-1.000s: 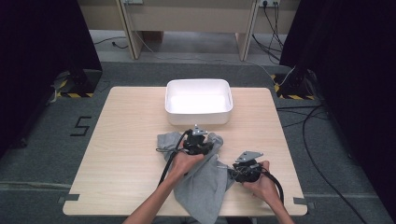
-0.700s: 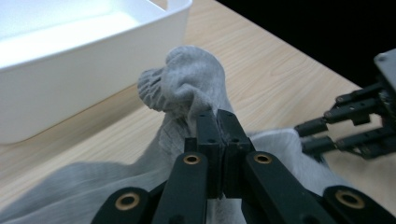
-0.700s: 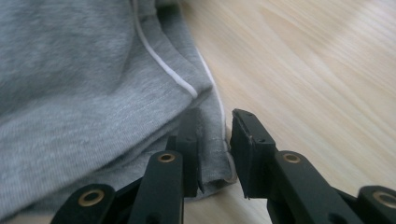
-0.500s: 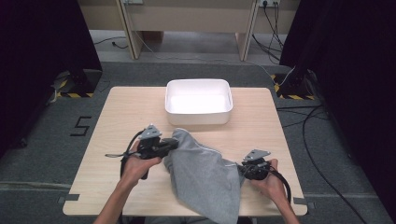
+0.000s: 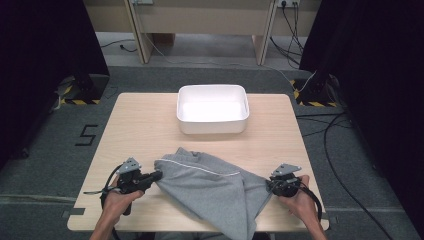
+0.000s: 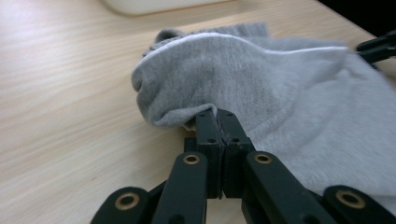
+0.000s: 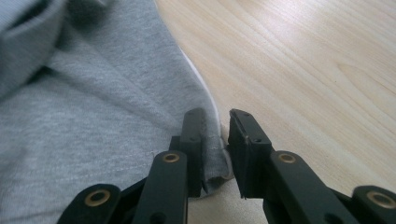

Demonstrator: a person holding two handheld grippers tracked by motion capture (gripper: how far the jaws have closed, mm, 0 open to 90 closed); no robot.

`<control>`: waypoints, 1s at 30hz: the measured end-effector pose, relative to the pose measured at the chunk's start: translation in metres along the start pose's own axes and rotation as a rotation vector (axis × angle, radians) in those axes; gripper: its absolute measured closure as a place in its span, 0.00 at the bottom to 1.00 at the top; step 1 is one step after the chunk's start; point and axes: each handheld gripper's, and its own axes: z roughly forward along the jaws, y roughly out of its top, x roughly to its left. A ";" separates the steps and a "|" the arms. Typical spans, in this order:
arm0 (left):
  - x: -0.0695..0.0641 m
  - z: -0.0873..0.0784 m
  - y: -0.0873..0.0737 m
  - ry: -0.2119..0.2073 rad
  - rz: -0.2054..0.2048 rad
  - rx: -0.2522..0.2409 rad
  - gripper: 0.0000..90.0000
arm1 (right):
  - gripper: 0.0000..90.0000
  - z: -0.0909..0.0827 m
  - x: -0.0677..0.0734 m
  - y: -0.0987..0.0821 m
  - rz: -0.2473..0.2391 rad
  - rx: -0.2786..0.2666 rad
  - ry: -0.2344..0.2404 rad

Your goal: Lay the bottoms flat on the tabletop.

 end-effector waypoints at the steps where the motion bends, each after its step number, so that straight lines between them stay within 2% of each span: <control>1: 0.002 0.002 -0.002 0.004 -0.007 0.008 0.98 | 0.83 0.000 0.000 0.001 -0.009 0.007 -0.007; 4: 0.002 0.007 -0.002 0.017 0.001 0.023 0.95 | 0.74 0.001 0.003 0.008 -0.002 0.012 -0.019; 7: -0.001 0.012 0.001 0.020 0.008 0.026 0.95 | 0.67 0.009 0.008 0.020 -0.017 -0.033 -0.019; 15: -0.003 0.012 0.002 0.025 0.016 0.026 0.92 | 0.63 0.042 0.027 0.074 -0.087 -0.081 0.045; 19: -0.001 0.012 -0.001 0.023 0.006 0.022 0.91 | 0.63 0.058 0.038 0.094 -0.097 -0.087 0.103; 20: -0.001 0.011 -0.002 0.024 0.001 0.018 0.91 | 0.63 0.062 0.041 0.097 -0.105 -0.078 0.116; 22: 0.000 0.011 -0.004 0.023 -0.008 0.003 0.91 | 0.68 0.070 0.046 0.098 -0.123 -0.044 0.106; 23: 0.000 0.010 -0.005 0.025 -0.012 -0.005 0.91 | 0.69 0.070 0.046 0.097 -0.115 -0.054 0.111; 27: 0.001 0.009 -0.010 0.027 -0.015 -0.003 0.93 | 0.73 0.066 0.042 0.093 -0.109 -0.042 0.095; 30: 0.002 0.010 -0.011 0.042 -0.012 0.003 0.95 | 0.75 0.058 0.031 0.080 -0.093 -0.036 0.060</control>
